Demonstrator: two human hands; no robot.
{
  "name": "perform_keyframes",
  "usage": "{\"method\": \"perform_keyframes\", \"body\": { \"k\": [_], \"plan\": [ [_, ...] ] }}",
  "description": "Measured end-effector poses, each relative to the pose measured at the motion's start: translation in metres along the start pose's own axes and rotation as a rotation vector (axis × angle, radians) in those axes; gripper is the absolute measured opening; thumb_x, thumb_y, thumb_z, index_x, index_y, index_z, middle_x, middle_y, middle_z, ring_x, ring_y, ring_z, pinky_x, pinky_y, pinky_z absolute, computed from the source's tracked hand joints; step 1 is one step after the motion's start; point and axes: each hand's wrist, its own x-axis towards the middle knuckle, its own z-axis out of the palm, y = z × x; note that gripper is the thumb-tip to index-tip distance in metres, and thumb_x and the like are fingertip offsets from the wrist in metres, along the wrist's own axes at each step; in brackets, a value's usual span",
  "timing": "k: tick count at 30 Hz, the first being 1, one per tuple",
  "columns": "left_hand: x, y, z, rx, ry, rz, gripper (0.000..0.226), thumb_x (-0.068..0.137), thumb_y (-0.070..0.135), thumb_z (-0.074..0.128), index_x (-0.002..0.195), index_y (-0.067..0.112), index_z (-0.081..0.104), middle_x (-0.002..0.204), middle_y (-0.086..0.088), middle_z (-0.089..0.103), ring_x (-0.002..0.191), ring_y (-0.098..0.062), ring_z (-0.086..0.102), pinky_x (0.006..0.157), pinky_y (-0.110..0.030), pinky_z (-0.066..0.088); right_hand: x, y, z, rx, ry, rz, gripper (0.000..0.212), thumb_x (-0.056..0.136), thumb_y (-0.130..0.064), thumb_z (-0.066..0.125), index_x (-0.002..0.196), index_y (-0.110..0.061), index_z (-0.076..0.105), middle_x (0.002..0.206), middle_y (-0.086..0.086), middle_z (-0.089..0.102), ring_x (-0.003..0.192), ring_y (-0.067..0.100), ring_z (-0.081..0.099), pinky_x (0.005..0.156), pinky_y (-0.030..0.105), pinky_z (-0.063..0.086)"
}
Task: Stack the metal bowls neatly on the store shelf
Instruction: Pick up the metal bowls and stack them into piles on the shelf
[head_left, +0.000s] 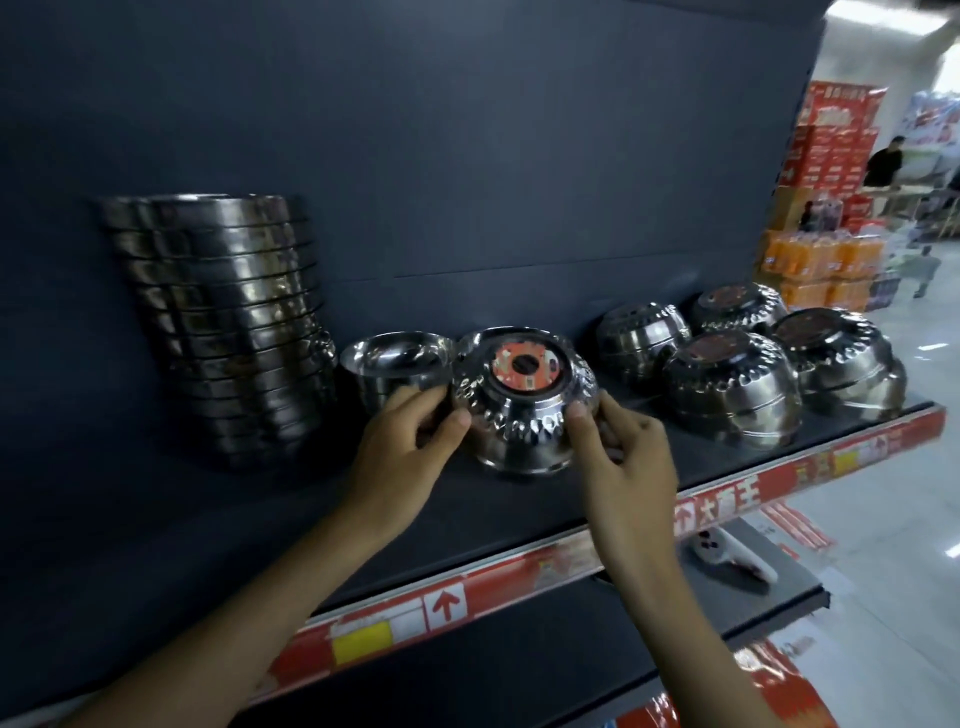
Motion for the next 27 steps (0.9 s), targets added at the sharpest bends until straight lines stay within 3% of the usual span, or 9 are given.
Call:
{"method": "perform_keyframes", "body": {
  "k": [2, 4, 8, 14, 18, 22, 25, 27],
  "plan": [
    [-0.008, -0.006, -0.013, -0.039, 0.065, 0.007, 0.048, 0.082, 0.055, 0.054, 0.124, 0.034, 0.063, 0.110, 0.003, 0.059, 0.106, -0.012, 0.065, 0.096, -0.035, 0.052, -0.004, -0.010, 0.014, 0.070, -0.001, -0.005, 0.046, 0.088, -0.060, 0.059, 0.122, -0.029, 0.066, 0.109, -0.008, 0.054, 0.098, 0.004, 0.059, 0.089, 0.023, 0.047],
    [-0.016, -0.010, -0.024, -0.051, 0.114, 0.006, 0.050, 0.081, 0.055, 0.056, 0.127, 0.036, 0.060, 0.111, 0.005, 0.059, 0.105, -0.010, 0.066, 0.091, -0.028, 0.051, -0.007, -0.015, 0.026, 0.115, -0.032, -0.056, 0.053, 0.086, -0.060, 0.060, 0.132, -0.034, 0.059, 0.111, -0.013, 0.051, 0.099, 0.001, 0.057, 0.086, 0.013, 0.045],
    [-0.033, -0.022, -0.034, -0.081, 0.194, -0.006, 0.050, 0.077, 0.053, 0.062, 0.126, 0.043, 0.055, 0.114, 0.003, 0.060, 0.104, -0.011, 0.068, 0.090, -0.024, 0.053, -0.007, -0.007, 0.040, 0.171, -0.140, -0.120, 0.066, 0.081, -0.061, 0.058, 0.140, -0.030, 0.055, 0.116, -0.012, 0.051, 0.105, 0.007, 0.058, 0.083, 0.010, 0.044],
    [-0.036, -0.023, -0.033, -0.125, 0.217, -0.005, 0.045, 0.077, 0.054, 0.065, 0.121, 0.044, 0.060, 0.123, 0.004, 0.063, 0.106, -0.004, 0.067, 0.087, -0.018, 0.052, -0.003, 0.003, 0.033, 0.220, -0.227, -0.177, 0.063, 0.081, -0.056, 0.060, 0.139, -0.034, 0.054, 0.122, -0.013, 0.053, 0.106, 0.005, 0.060, 0.083, 0.011, 0.047],
    [-0.037, -0.022, -0.034, -0.138, 0.218, 0.021, 0.050, 0.077, 0.045, 0.073, 0.124, 0.045, 0.057, 0.129, 0.004, 0.061, 0.111, -0.006, 0.066, 0.091, -0.025, 0.054, -0.002, 0.009, 0.032, 0.255, -0.280, -0.189, 0.057, 0.086, -0.035, 0.064, 0.142, -0.026, 0.052, 0.126, -0.013, 0.053, 0.108, 0.003, 0.060, 0.087, 0.011, 0.046],
    [-0.038, -0.025, -0.031, -0.160, 0.196, 0.003, 0.071, 0.076, 0.014, 0.081, 0.136, 0.035, 0.049, 0.134, 0.006, 0.052, 0.121, -0.012, 0.061, 0.102, -0.031, 0.051, -0.001, 0.013, 0.030, 0.327, -0.302, -0.163, 0.052, 0.088, -0.022, 0.057, 0.140, -0.029, 0.052, 0.128, -0.004, 0.056, 0.112, 0.011, 0.059, 0.095, 0.027, 0.048],
    [-0.038, -0.024, -0.028, -0.127, 0.165, 0.025, 0.079, 0.074, -0.005, 0.078, 0.131, 0.042, 0.050, 0.126, 0.015, 0.051, 0.124, -0.009, 0.058, 0.106, -0.026, 0.047, -0.002, 0.014, 0.030, 0.384, -0.294, -0.095, 0.047, 0.092, -0.031, 0.053, 0.138, -0.034, 0.051, 0.128, 0.000, 0.061, 0.117, 0.018, 0.058, 0.100, 0.043, 0.049],
    [-0.039, -0.023, -0.027, -0.114, 0.176, 0.035, 0.083, 0.070, -0.012, 0.079, 0.124, 0.046, 0.054, 0.123, 0.015, 0.051, 0.124, -0.006, 0.056, 0.105, -0.021, 0.045, -0.004, 0.012, 0.030, 0.396, -0.286, -0.061, 0.047, 0.094, -0.045, 0.050, 0.141, -0.038, 0.049, 0.133, -0.008, 0.059, 0.125, 0.015, 0.055, 0.106, 0.048, 0.046]
  ]
}}
